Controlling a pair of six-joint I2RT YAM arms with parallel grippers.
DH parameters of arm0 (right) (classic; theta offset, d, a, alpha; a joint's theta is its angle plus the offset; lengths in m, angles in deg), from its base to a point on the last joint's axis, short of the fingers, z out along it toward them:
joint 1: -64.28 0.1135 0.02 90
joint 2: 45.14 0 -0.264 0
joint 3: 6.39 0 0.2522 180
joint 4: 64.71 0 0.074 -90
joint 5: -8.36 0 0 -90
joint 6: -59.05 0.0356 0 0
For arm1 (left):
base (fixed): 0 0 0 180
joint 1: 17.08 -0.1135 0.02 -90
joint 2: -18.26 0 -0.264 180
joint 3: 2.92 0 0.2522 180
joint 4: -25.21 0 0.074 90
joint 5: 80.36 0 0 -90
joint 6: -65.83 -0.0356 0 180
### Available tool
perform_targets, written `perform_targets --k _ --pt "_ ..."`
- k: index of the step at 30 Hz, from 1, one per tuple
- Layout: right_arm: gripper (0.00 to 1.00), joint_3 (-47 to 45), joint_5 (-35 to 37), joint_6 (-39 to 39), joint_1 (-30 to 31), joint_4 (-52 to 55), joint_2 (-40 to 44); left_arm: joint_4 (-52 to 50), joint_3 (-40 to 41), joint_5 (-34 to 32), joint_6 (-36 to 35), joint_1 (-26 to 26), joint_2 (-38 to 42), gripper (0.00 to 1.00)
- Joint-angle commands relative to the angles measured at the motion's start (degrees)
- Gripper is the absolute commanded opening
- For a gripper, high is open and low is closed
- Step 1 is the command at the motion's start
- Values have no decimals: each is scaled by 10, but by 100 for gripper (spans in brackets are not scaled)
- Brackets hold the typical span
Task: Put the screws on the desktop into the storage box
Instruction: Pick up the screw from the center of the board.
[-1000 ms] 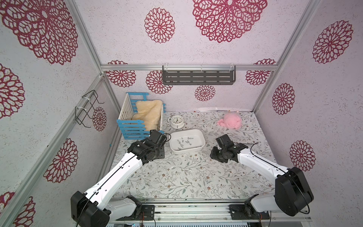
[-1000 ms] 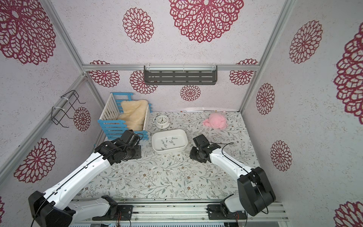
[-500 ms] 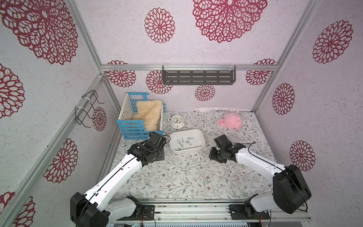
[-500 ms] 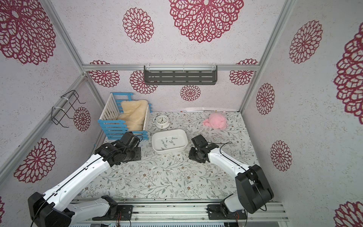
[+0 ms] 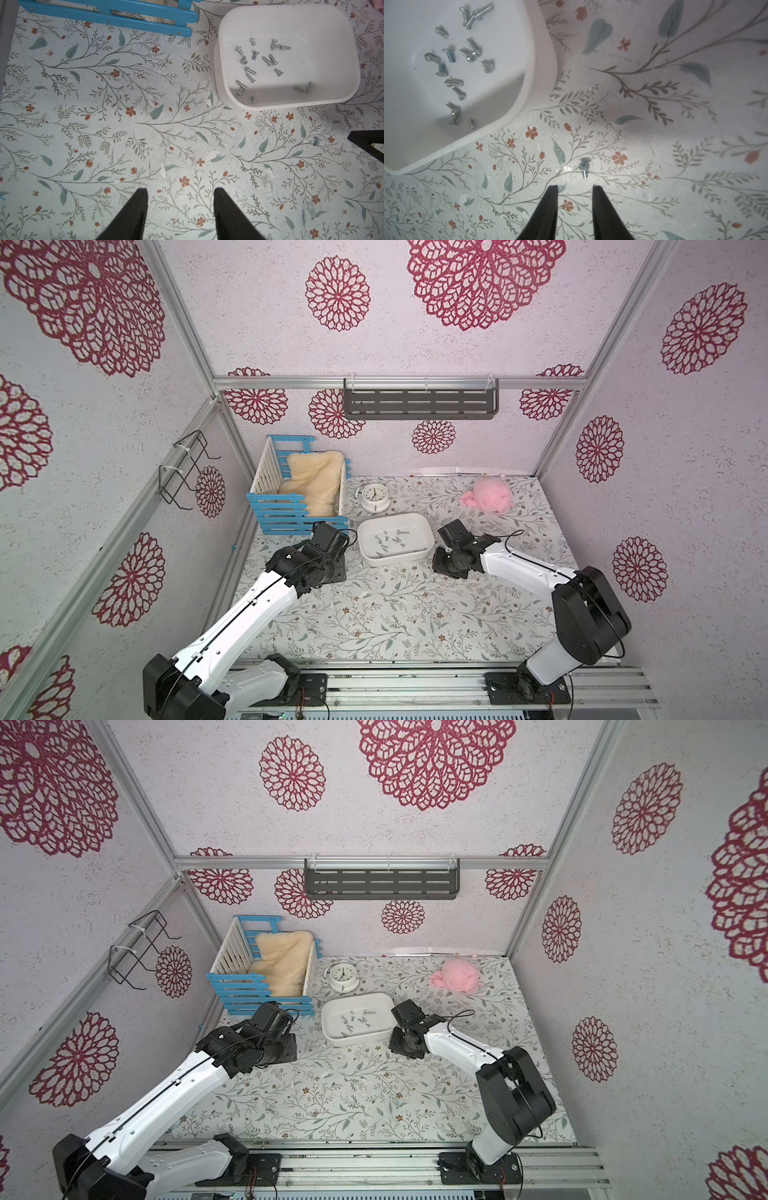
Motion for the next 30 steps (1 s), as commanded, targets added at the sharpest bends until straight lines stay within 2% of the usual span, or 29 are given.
perform_targets --k 1,20,30 --pt "31 20 21 5 7 10 -15 10 5 0 6 -2 11 57" --pt "31 15 25 4 12 -1 -74 10 6 0 8 -2 13 57" --pt "27 18 24 5 19 1 -94 9 9 0 8 -2 18 57"
